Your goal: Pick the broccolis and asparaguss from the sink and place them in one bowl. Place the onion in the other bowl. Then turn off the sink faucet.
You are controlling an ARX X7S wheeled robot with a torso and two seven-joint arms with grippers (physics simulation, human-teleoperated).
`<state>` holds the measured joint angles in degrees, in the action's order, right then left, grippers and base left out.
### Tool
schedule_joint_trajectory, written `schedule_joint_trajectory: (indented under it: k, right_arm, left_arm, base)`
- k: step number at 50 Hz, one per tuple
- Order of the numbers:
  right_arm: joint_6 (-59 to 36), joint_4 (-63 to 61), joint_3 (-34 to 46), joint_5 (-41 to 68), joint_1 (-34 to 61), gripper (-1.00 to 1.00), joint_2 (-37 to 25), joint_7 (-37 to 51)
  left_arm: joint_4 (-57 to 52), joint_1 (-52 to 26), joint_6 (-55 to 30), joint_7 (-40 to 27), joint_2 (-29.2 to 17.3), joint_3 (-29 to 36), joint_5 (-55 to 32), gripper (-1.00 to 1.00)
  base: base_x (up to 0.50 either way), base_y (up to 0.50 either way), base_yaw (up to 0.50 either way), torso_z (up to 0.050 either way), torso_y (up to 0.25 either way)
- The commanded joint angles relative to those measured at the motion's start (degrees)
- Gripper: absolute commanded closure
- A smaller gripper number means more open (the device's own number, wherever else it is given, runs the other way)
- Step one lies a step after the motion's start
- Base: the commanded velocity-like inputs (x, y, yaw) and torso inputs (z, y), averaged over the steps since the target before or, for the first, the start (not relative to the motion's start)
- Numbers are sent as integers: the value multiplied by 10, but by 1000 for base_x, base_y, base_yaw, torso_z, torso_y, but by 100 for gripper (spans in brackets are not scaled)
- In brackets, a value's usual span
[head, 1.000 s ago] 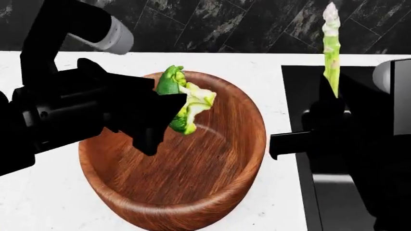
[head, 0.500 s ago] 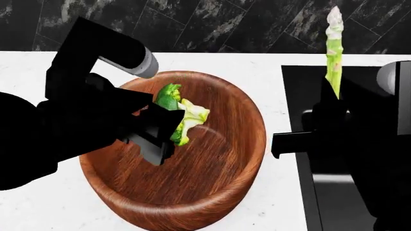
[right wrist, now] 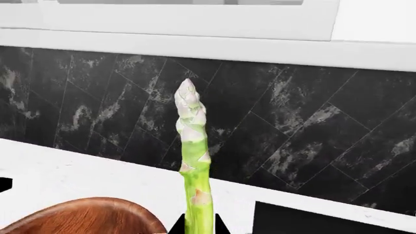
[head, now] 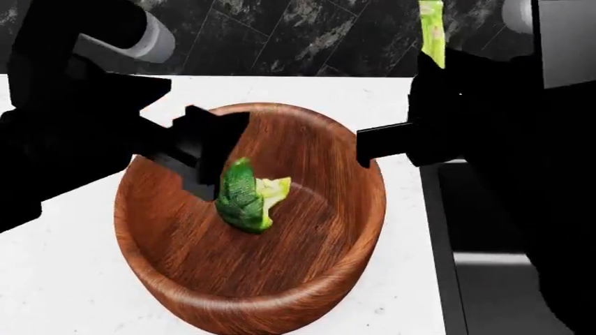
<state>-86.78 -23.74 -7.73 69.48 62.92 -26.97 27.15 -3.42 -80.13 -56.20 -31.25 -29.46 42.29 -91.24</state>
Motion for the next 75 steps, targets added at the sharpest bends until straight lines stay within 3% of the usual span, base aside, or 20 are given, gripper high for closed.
schedule_joint_trajectory:
  k: [1, 9, 11, 18, 24, 31, 51, 54, 59, 69, 70, 75]
  right_arm:
    - [14, 166, 111, 58, 142, 100, 32, -58]
    - [6, 326, 238, 2, 228, 100, 56, -160]
    - [19, 377, 228, 0, 243, 100, 64, -167]
    - [-18, 497, 292, 1, 300, 100, 87, -240]
    - [-26, 569, 410, -22, 351, 100, 98, -346]
    - [-30, 601, 449, 50, 360, 100, 97, -296]
    - [22, 635, 570, 18, 370, 100, 125, -383]
    - [30, 636, 581, 14, 358, 100, 127, -392]
    - [63, 622, 613, -12, 331, 100, 126, -411]
    - [71, 643, 608, -5, 316, 100, 129, -410]
    - [68, 639, 600, 2, 315, -100, 127, -399]
    - [61, 621, 583, 21, 309, -100, 119, -377]
  left_arm:
    - [-97, 30, 67, 18, -101, -49, 76, -100]
    - [-181, 152, 147, -37, -211, -107, 91, -100]
    - [-215, 187, 170, -27, -234, -105, 131, -100]
    - [-231, 234, 217, -29, -288, -132, 169, -100]
    - [-221, 286, 254, -40, -311, -143, 190, -100]
    - [-214, 285, 254, -38, -308, -141, 200, -100]
    - [-196, 295, 269, -31, -304, -151, 184, -100]
    - [-207, 294, 267, -35, -310, -140, 230, -100]
    - [-212, 292, 263, -35, -307, -137, 229, -100]
    - [-200, 292, 260, -35, -298, -134, 228, -100]
    - [-201, 292, 259, -36, -298, -134, 227, -100]
    - [-204, 288, 256, -38, -296, -133, 226, -100]
  base:
    - [0, 0, 0, 0, 0]
    - [0, 0, 0, 0, 0]
    - [0, 0, 0, 0, 0]
    - [0, 0, 0, 0, 0]
    - [0, 0, 0, 0, 0]
    - [0, 0, 0, 0, 0]
    - [0, 0, 0, 0, 0]
    - [0, 0, 0, 0, 0]
    - [0, 0, 0, 0, 0]
    - [0, 0, 0, 0, 0]
    - [0, 0, 0, 0, 0]
    - [0, 0, 0, 0, 0]
